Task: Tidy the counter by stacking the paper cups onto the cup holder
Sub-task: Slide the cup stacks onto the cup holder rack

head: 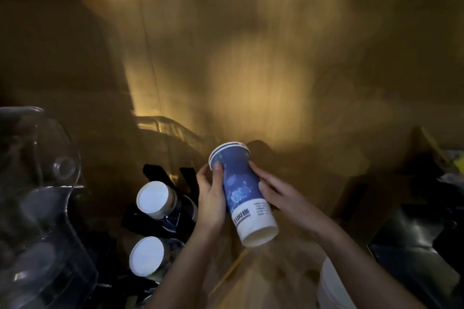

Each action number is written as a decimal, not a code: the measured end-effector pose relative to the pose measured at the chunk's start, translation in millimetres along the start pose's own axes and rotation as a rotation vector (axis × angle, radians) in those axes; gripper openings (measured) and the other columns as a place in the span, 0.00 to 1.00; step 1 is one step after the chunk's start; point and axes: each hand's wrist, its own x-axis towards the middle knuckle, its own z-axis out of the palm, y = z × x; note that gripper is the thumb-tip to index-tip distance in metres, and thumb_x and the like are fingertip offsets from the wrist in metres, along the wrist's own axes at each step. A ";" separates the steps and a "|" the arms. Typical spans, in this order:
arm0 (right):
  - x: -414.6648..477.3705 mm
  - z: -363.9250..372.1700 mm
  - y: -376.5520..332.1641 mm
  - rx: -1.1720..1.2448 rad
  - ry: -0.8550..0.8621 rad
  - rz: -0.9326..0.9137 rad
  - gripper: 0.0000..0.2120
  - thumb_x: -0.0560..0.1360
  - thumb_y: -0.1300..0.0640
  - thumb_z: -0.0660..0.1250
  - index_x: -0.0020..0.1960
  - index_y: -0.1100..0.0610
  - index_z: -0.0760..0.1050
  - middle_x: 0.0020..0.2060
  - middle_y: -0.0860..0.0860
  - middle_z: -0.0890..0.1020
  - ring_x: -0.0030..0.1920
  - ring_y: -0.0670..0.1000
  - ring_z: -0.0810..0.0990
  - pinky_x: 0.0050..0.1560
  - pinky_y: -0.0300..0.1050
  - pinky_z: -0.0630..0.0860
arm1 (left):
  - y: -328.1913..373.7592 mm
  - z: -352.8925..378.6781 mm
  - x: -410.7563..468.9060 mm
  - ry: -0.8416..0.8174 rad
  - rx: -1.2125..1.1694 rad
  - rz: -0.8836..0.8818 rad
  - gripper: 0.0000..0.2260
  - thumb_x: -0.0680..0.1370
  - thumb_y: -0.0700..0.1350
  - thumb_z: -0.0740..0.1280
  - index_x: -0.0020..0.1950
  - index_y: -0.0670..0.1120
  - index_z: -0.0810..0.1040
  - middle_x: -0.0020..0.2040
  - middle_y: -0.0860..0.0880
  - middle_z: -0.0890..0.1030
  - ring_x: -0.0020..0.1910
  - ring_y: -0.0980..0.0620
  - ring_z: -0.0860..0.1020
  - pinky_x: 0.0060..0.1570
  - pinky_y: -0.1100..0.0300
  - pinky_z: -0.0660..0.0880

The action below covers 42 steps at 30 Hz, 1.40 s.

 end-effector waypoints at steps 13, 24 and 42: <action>21.4 26.3 -32.6 -0.360 0.051 -0.336 0.41 0.64 0.57 0.77 0.67 0.37 0.57 0.68 0.39 0.63 0.68 0.38 0.63 0.64 0.31 0.64 | 59.2 -51.2 -13.8 -0.185 0.250 0.148 0.28 0.74 0.35 0.66 0.69 0.58 0.64 0.52 0.59 0.79 0.48 0.66 0.79 0.40 0.76 0.75; 45.5 74.5 -60.9 -0.045 0.082 -0.254 0.28 0.58 0.39 0.73 0.54 0.31 0.64 0.54 0.30 0.70 0.57 0.36 0.71 0.51 0.32 0.70 | 101.0 -100.6 -20.2 -0.123 0.295 0.238 0.25 0.75 0.34 0.63 0.56 0.67 0.72 0.52 0.55 0.69 0.52 0.58 0.73 0.49 0.67 0.71; 72.2 137.5 -36.9 -0.202 -0.042 -0.135 0.23 0.60 0.30 0.68 0.52 0.26 0.63 0.54 0.28 0.73 0.55 0.28 0.72 0.54 0.32 0.68 | 73.2 -160.8 -36.7 0.000 0.253 0.196 0.18 0.75 0.34 0.63 0.60 0.52 0.74 0.58 0.46 0.80 0.57 0.50 0.77 0.57 0.56 0.74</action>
